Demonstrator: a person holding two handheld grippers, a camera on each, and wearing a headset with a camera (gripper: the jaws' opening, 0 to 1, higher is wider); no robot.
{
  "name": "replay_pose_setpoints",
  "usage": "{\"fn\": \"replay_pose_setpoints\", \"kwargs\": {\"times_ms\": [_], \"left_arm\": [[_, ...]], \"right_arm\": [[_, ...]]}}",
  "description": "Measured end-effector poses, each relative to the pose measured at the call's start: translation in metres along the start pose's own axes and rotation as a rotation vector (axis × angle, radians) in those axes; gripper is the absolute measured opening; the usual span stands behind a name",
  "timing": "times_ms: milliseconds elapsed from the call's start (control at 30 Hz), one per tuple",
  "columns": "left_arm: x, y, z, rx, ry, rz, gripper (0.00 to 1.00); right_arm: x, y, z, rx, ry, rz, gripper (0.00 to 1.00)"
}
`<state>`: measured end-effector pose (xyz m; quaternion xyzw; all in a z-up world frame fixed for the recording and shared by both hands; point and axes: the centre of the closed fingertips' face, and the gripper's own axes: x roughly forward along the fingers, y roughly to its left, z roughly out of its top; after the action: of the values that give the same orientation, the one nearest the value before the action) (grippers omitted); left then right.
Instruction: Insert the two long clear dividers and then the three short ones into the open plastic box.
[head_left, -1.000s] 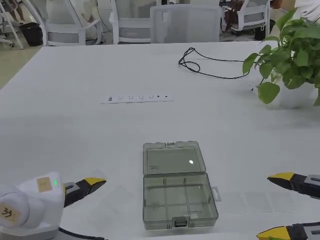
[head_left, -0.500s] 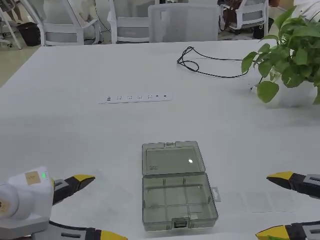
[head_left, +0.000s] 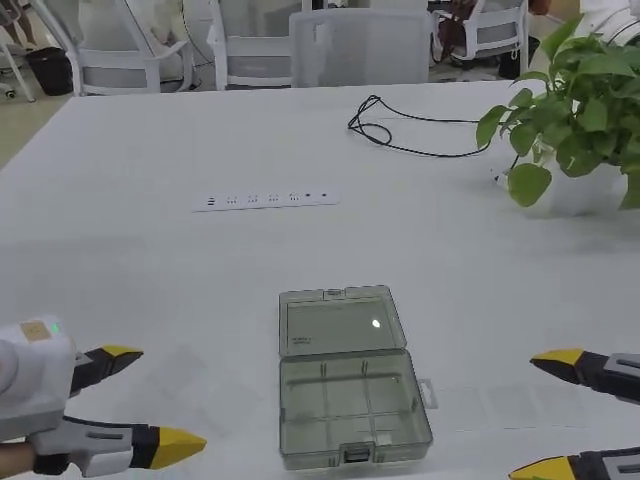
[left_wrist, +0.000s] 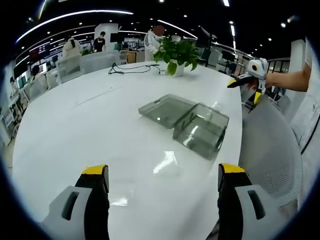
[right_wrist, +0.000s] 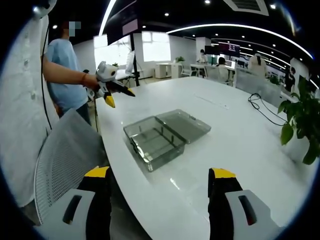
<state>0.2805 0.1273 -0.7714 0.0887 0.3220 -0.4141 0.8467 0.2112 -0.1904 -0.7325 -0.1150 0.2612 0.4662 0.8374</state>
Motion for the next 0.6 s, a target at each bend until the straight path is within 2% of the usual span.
{"fn": "replay_pose_setpoints", "kwargs": {"times_ms": [200, 267, 333, 400, 467, 500, 600], "left_arm": [[0.004, 0.018, -0.014, -0.009, 0.079, 0.028, 0.84], [0.006, 0.024, -0.019, -0.008, 0.117, 0.040, 0.81], [0.008, 0.028, -0.021, -0.007, 0.126, 0.043, 0.78], [0.008, 0.034, -0.027, 0.005, 0.172, 0.062, 0.73], [0.012, 0.036, -0.028, 0.002, 0.180, 0.060, 0.70], [0.013, 0.039, -0.033, 0.000, 0.206, 0.070, 0.68], [0.016, 0.044, -0.037, -0.004, 0.231, 0.081, 0.65]], "right_arm": [[0.000, -0.001, -0.001, 0.005, -0.001, -0.005, 0.80], [-0.001, -0.001, -0.001, 0.007, -0.003, -0.006, 0.80], [-0.001, -0.002, -0.001, 0.009, -0.002, -0.007, 0.80], [-0.001, -0.002, -0.001, 0.012, -0.003, -0.009, 0.80], [-0.001, -0.001, -0.002, 0.013, -0.003, -0.009, 0.80], [-0.001, -0.001, -0.002, 0.014, -0.003, -0.010, 0.80], [-0.001, -0.001, -0.002, 0.018, -0.005, -0.011, 0.79]]}}
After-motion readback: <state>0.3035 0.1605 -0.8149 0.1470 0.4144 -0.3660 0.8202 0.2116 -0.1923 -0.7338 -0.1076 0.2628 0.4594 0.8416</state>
